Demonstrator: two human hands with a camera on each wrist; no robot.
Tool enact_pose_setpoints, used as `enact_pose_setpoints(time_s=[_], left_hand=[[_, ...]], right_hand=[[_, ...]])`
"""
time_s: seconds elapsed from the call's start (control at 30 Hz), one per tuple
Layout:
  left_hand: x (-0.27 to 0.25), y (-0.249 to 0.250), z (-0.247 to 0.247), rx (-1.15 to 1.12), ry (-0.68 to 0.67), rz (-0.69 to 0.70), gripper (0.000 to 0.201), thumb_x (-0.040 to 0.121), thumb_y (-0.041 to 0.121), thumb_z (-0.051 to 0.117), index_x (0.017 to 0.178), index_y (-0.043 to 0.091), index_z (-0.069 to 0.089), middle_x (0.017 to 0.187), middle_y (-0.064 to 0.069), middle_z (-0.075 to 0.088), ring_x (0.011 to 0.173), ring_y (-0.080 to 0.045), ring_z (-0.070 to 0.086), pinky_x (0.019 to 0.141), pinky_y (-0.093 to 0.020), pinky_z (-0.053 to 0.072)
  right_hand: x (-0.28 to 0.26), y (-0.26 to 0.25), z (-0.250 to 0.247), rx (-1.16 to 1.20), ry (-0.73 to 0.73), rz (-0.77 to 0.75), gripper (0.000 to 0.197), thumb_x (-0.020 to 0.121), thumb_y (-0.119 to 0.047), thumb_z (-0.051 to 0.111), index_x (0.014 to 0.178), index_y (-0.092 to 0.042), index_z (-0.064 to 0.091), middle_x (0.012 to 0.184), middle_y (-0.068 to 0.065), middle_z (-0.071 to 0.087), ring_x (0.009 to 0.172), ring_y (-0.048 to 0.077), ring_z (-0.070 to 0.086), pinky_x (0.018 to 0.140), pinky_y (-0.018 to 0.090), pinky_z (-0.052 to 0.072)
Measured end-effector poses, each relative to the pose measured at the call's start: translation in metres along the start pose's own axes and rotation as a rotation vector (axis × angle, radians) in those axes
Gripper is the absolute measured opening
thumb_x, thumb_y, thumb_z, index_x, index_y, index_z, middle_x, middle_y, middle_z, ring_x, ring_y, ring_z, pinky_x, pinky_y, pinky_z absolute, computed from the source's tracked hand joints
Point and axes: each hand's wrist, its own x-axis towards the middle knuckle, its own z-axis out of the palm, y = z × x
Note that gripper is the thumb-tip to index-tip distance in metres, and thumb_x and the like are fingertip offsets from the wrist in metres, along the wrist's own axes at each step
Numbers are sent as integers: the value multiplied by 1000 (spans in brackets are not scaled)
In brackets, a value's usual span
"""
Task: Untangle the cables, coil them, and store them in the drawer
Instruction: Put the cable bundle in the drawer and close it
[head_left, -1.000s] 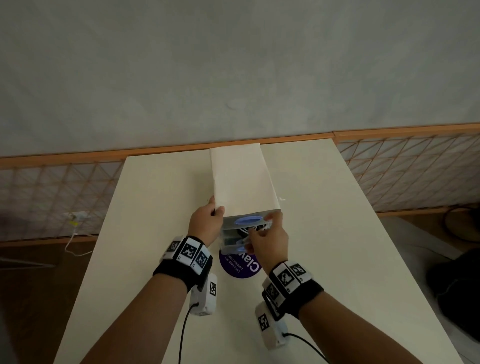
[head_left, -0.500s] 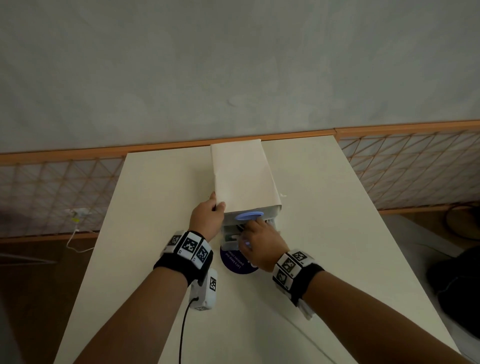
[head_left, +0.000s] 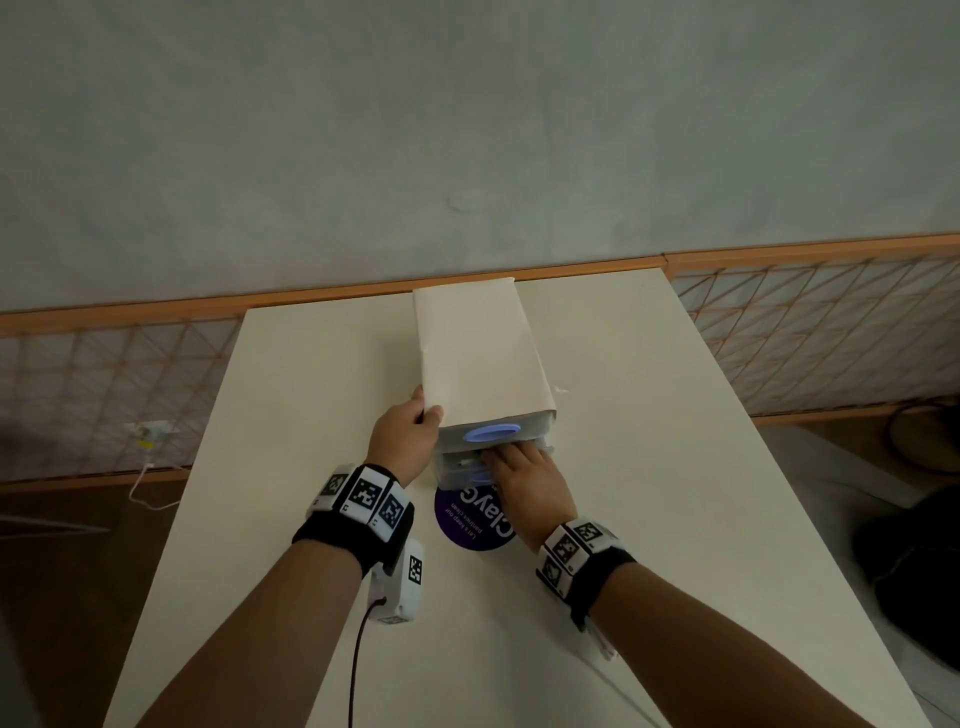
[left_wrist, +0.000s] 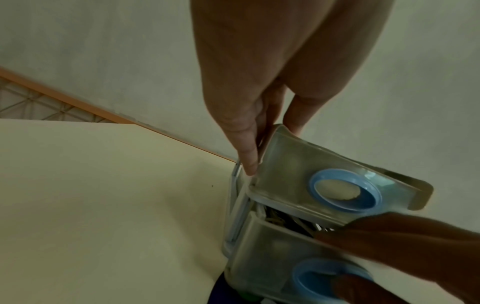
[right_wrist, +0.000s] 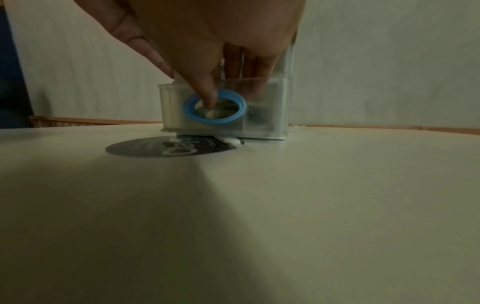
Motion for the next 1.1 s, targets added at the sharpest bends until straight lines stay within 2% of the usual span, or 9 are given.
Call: enact_pose_setpoints(time_s=[0.1,0.23,0.3,0.37,0.47,0.57,0.7,0.83,1.1], left_hand=[[-4,4,0,-3,4,-9,37,99,18,40,132,4,49,72,10,46,87,-17,47,76,-25,36],[-9,9,-1,-21,8,-21,44,100,18,39,142,6,39,108,-20,62,102,-29,55,80,-22,33],[-9,10,-1,-30,12,-8,44,100,19,38,143,7,38,117,-21,61,96,-23,52,79,-22,33],[-9,9,0,-23,16,4,42,100,19,38,141,7,40,125,-23,59,92,-19,49,79,-23,34],[-7,8,0,-13,16,6,42,100,19,39,140,7,41,125,-23,60,106,-30,56,85,-29,40],[-7,7,-1,-17,12,0,40,100,19,40,138,6,45,116,-22,63,109,-32,57,87,-31,42],[-5,3,0,-30,7,10,39,99,19,40,136,8,47,78,4,56,88,-21,52,78,-27,39],[-5,3,1,-32,1,10,40,100,18,40,138,9,45,71,14,44,88,-18,48,78,-25,37],[-4,1,-1,-71,-2,21,39,99,20,41,138,16,47,100,-8,65,86,-24,58,75,-25,39]], right_hand=[[-7,-2,4,40,132,62,46,62,-11,84,106,-7,69,107,12,66,92,32,66,76,40,59],[-18,-10,-4,244,316,208,19,77,-10,72,94,-10,63,98,6,64,90,23,56,80,21,47],[-21,-19,-9,644,323,613,5,87,-15,62,86,-11,58,86,3,63,79,19,57,67,12,44],[-18,-27,-6,1161,254,1079,11,91,-17,56,89,-7,58,80,9,63,73,22,59,64,26,51],[-8,-35,-1,1766,221,1391,13,93,-8,50,95,1,60,76,14,60,65,23,55,60,29,48],[1,-40,-3,1912,227,1415,10,93,-4,51,92,-2,61,84,14,64,69,20,59,53,21,52],[4,-41,1,2033,265,1459,15,95,-15,55,102,-3,60,90,14,66,80,21,63,65,24,54],[5,-37,3,2028,345,1468,12,92,-13,59,89,-3,64,86,13,68,76,19,64,49,19,56],[4,-34,7,2186,414,1409,19,92,-8,58,106,3,63,99,20,70,83,25,68,52,24,59]])
